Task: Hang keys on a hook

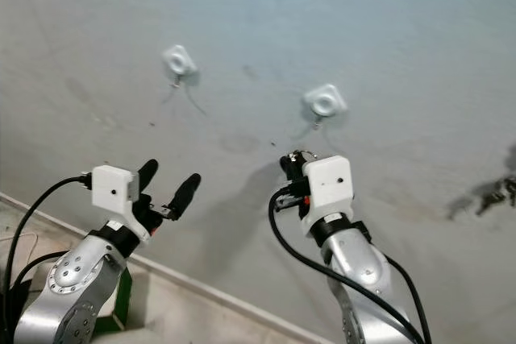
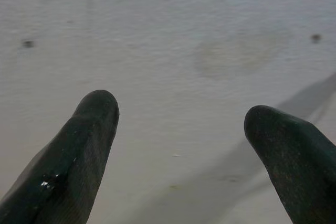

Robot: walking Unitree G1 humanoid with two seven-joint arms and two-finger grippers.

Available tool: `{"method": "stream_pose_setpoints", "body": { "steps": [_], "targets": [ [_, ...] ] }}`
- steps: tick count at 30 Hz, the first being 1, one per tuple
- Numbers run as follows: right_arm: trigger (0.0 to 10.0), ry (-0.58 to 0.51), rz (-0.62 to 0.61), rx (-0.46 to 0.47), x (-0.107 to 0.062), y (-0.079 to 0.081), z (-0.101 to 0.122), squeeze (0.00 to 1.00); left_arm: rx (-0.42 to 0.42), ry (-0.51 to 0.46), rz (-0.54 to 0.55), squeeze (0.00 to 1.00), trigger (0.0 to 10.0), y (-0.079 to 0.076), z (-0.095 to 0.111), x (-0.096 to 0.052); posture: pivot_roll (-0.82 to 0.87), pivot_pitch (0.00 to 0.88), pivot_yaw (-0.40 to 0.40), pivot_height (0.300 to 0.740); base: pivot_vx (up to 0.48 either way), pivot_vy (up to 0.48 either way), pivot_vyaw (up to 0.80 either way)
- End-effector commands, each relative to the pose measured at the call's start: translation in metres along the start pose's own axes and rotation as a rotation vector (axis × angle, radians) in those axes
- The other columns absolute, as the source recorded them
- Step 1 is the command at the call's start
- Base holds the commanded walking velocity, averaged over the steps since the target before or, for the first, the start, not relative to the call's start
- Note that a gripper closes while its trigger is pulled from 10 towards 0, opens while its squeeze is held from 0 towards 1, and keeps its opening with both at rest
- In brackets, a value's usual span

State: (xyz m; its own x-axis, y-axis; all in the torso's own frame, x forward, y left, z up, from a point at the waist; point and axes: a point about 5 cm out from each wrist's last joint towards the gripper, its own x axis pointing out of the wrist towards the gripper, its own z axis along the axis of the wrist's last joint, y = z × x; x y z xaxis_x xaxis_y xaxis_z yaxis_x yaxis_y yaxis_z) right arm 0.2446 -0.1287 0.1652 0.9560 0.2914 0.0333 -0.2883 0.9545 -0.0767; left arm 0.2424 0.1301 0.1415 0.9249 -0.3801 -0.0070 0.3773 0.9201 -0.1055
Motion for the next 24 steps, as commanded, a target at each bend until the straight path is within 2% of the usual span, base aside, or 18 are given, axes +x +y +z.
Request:
{"method": "stream_pose_setpoints", "body": {
  "steps": [1,4,8,14,18,20,24],
  "targets": [
    [10.0,-0.021,-0.012,-0.003,0.0,0.0,0.007,0.0,0.012,-0.003,0.009,0.0,10.0,0.002,0.003,-0.002,0.08,0.018,-0.005,0.74,0.0,0.0,0.0],
    [10.0,-0.036,-0.019,-0.013,0.001,0.0,0.012,0.0,0.026,0.002,-0.009,0.0,10.0,0.001,0.003,-0.002,0.08,0.018,-0.005,0.74,0.0,0.0,0.0],
    [10.0,-0.073,-0.029,-0.032,0.003,0.0,0.022,0.0,0.085,-0.015,-0.052,0.0,10.0,-0.002,0.008,0.002,0.08,0.019,-0.002,0.74,0.0,0.0,0.0],
    [10.0,-0.111,0.008,-0.034,0.006,0.005,0.033,0.0,0.084,-0.03,-0.101,0.0,10.0,-0.007,0.013,0.007,0.07,0.019,0.004,0.74,0.0,0.0,0.0],
    [10.0,-0.133,0.066,0.009,0.012,0.013,0.042,0.0,0.137,-0.023,-0.243,0.0,10.0,-0.024,0.014,0.009,0.08,0.015,0.005,0.74,0.0,0.0,0.0],
    [10.0,-0.135,0.074,0.015,0.013,0.013,0.043,0.0,0.148,-0.023,-0.254,0.0,10.0,-0.025,0.014,0.009,0.08,0.014,0.005,0.74,0.0,0.0,0.0],
    [10.0,-0.142,0.178,0.044,0.012,0.021,0.049,0.0,0.14,-0.005,-0.272,0.0,10.0,-0.026,0.012,0.01,0.07,0.014,0.005,0.74,0.0,0.0,0.0]
  ]
}}
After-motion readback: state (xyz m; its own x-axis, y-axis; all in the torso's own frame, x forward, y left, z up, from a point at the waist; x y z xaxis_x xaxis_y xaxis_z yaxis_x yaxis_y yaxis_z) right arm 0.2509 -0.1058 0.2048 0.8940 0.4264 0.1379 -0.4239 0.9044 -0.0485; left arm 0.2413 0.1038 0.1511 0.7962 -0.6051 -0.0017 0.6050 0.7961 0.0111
